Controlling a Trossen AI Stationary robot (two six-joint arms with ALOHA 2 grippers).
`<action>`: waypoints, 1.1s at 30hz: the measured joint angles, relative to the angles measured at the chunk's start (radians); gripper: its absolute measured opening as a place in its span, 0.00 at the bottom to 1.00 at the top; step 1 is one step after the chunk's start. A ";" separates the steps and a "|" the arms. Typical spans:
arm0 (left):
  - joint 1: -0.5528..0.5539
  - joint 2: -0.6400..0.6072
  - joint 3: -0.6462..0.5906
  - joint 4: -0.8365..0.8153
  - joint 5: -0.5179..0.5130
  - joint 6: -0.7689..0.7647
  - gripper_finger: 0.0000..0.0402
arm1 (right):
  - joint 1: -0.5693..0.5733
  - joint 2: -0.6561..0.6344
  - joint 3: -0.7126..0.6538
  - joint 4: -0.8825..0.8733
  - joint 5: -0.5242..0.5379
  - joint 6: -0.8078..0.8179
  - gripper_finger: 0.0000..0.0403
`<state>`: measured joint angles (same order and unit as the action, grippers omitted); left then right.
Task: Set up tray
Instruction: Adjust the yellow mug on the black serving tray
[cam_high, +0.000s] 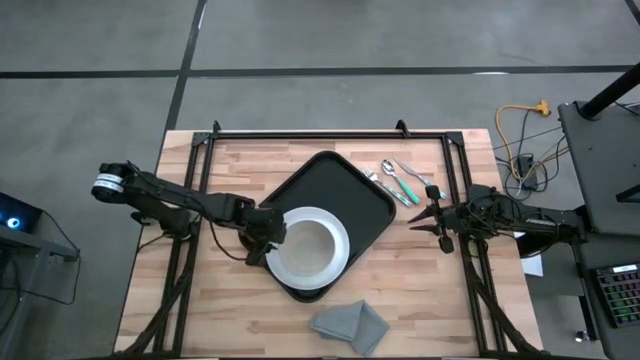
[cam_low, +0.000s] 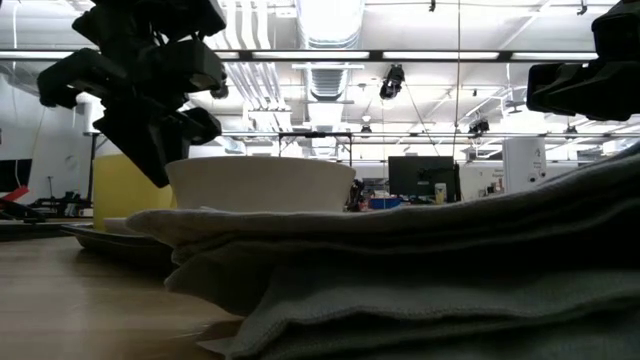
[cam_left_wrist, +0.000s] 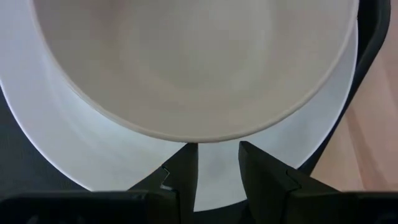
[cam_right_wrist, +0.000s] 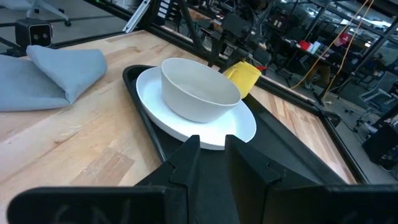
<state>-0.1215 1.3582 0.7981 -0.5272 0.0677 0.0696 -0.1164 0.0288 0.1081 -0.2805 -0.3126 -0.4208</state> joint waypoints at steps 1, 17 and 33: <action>0.000 0.000 0.001 0.001 0.000 0.000 0.25 | 0.000 0.000 0.000 0.000 0.000 0.000 0.17; 0.045 0.000 0.000 -0.004 -0.053 -0.044 0.25 | 0.000 0.000 0.000 0.000 0.000 0.001 0.17; 0.066 0.000 0.000 -0.003 -0.078 -0.003 0.25 | 0.000 0.000 0.000 0.000 0.000 0.000 0.17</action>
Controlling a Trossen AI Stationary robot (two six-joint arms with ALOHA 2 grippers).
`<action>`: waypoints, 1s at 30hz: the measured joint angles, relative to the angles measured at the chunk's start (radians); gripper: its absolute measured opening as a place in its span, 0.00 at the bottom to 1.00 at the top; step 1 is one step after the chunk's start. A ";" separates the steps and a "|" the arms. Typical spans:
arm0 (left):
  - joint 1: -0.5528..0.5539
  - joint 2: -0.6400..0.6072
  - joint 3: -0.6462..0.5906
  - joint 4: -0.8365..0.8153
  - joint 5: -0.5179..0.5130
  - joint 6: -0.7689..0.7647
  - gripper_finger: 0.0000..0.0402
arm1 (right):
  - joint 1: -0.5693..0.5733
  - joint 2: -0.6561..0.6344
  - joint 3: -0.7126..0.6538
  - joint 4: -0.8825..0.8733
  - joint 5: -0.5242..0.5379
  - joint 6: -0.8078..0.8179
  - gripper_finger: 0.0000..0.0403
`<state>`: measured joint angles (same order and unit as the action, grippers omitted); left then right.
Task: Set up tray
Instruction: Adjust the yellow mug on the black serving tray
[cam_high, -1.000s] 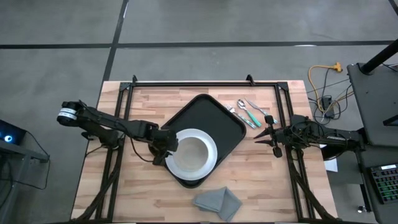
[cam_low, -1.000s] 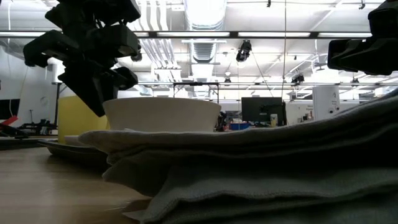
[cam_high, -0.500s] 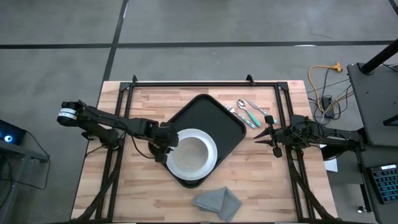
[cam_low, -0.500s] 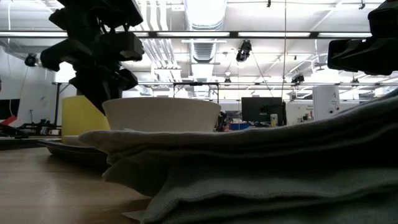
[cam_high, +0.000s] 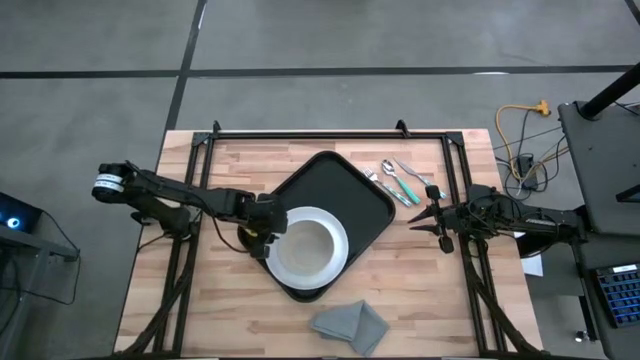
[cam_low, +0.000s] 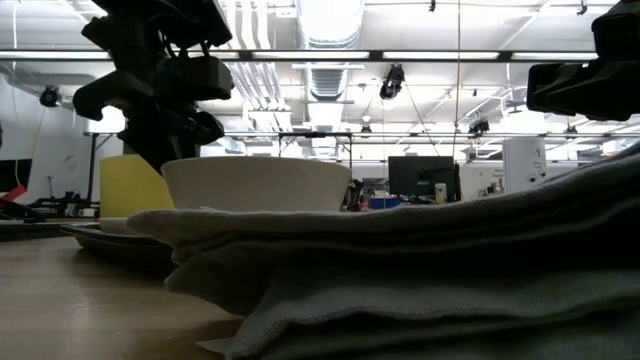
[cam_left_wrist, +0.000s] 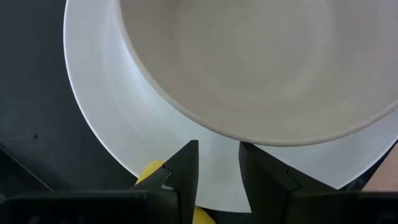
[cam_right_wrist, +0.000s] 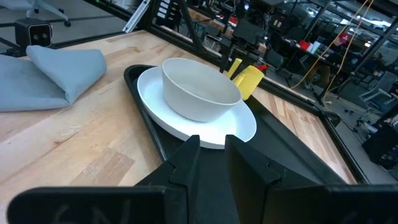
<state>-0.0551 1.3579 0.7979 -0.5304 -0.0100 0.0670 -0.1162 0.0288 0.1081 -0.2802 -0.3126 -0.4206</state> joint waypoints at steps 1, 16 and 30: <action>0.000 0.000 0.000 0.000 0.000 0.013 0.25 | 0.000 0.000 0.000 0.000 0.000 0.000 0.17; 0.001 0.000 0.000 0.003 0.001 0.121 0.25 | 0.000 0.000 0.000 0.000 0.000 0.000 0.17; 0.011 0.000 -0.001 0.005 -0.153 -0.009 0.25 | 0.000 0.000 0.000 0.000 0.000 -0.001 0.17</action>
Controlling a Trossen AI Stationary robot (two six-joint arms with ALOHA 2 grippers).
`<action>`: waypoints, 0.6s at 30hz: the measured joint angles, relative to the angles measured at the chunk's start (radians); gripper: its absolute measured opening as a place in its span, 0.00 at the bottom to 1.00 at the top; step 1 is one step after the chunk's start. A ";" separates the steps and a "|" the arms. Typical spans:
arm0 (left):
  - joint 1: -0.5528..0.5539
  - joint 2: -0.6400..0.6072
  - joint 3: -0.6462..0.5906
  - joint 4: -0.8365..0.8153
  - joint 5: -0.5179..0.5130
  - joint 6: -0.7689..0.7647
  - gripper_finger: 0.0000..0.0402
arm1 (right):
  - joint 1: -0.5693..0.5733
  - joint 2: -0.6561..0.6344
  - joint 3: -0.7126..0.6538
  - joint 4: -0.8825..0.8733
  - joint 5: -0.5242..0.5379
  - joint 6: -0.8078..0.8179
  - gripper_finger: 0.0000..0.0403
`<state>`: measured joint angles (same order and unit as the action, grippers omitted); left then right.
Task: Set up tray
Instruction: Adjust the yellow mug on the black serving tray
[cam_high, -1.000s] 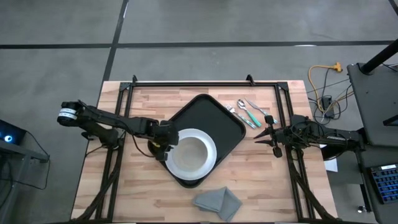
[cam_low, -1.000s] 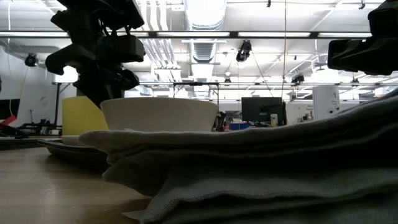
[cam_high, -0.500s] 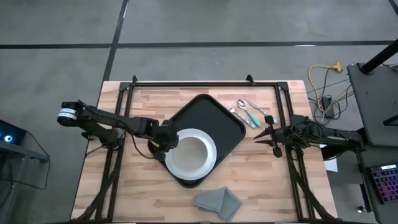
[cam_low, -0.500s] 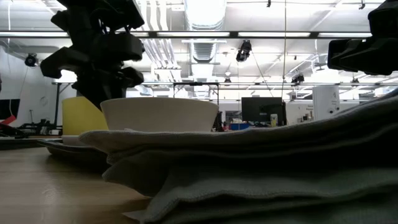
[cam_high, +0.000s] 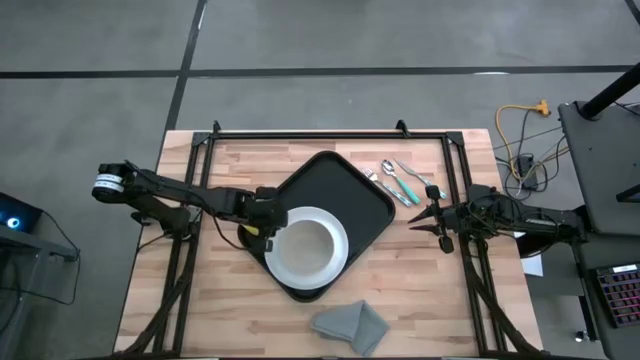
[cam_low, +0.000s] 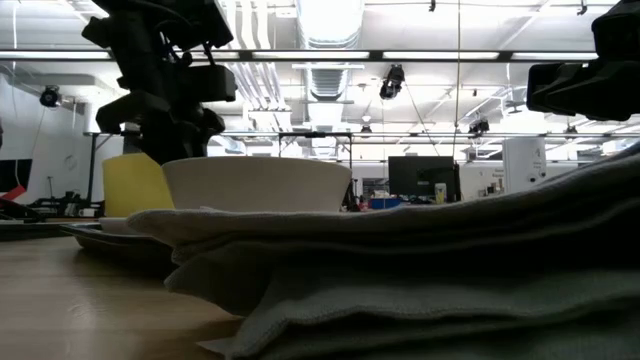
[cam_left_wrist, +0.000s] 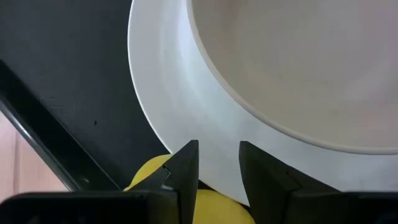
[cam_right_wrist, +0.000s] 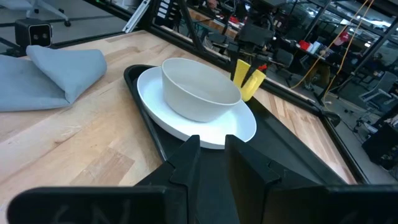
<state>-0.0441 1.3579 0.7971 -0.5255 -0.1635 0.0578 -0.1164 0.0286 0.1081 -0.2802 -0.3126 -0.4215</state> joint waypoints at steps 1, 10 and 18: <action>0.000 0.000 0.000 0.000 0.000 0.000 0.25 | 0.000 0.000 0.000 0.000 0.000 0.001 0.17; 0.029 0.000 0.000 -0.006 -0.186 -0.099 0.25 | 0.000 0.000 0.000 0.000 0.000 0.001 0.17; 0.034 0.000 0.000 0.021 -0.187 -0.135 0.25 | 0.000 0.000 0.000 0.000 0.000 0.001 0.17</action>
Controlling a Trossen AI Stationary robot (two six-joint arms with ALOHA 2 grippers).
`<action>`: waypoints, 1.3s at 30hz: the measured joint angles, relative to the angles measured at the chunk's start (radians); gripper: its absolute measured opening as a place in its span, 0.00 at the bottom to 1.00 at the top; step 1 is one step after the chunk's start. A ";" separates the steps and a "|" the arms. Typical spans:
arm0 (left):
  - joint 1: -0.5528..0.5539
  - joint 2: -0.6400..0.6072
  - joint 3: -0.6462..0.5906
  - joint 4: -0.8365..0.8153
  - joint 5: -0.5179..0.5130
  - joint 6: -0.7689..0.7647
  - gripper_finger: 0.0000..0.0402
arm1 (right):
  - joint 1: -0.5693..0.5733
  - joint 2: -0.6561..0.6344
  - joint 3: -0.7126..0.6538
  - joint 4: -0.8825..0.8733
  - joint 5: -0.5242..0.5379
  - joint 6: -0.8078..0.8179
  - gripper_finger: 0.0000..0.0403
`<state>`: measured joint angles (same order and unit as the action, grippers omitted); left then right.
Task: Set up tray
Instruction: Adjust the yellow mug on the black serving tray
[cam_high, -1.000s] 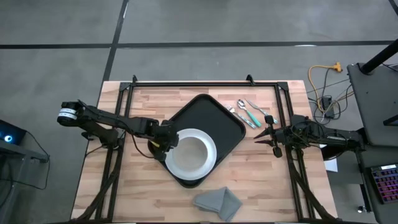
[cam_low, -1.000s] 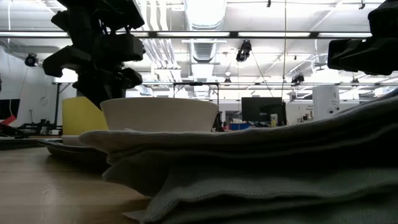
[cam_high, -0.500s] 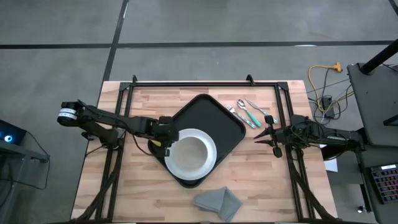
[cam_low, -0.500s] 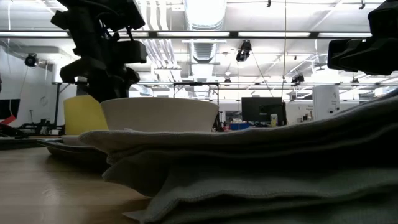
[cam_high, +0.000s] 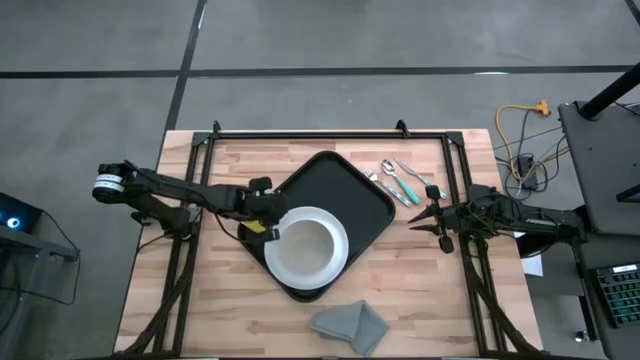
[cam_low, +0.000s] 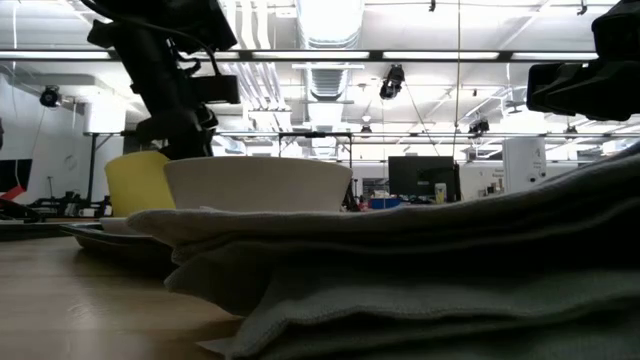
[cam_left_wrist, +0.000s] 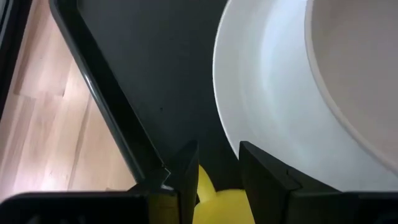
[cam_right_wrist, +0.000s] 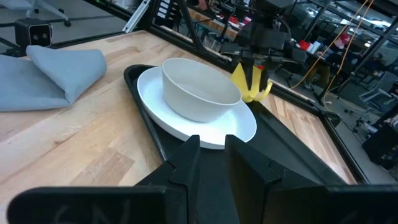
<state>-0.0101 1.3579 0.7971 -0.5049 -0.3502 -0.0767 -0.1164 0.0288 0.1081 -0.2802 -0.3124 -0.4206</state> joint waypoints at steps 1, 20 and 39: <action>0.000 0.000 0.001 0.005 0.000 -0.011 0.25 | 0.000 0.000 0.000 0.000 0.000 -0.001 0.17; -0.002 -0.002 0.116 -0.187 0.001 -0.125 0.25 | 0.000 0.000 0.000 0.000 0.000 0.000 0.17; -0.003 -0.052 0.119 -0.240 -0.228 -0.278 0.25 | 0.000 0.000 0.000 0.000 0.000 -0.001 0.17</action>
<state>-0.0130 1.3057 0.9157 -0.7445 -0.5785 -0.3546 -0.1162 0.0284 0.1081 -0.2802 -0.3126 -0.4217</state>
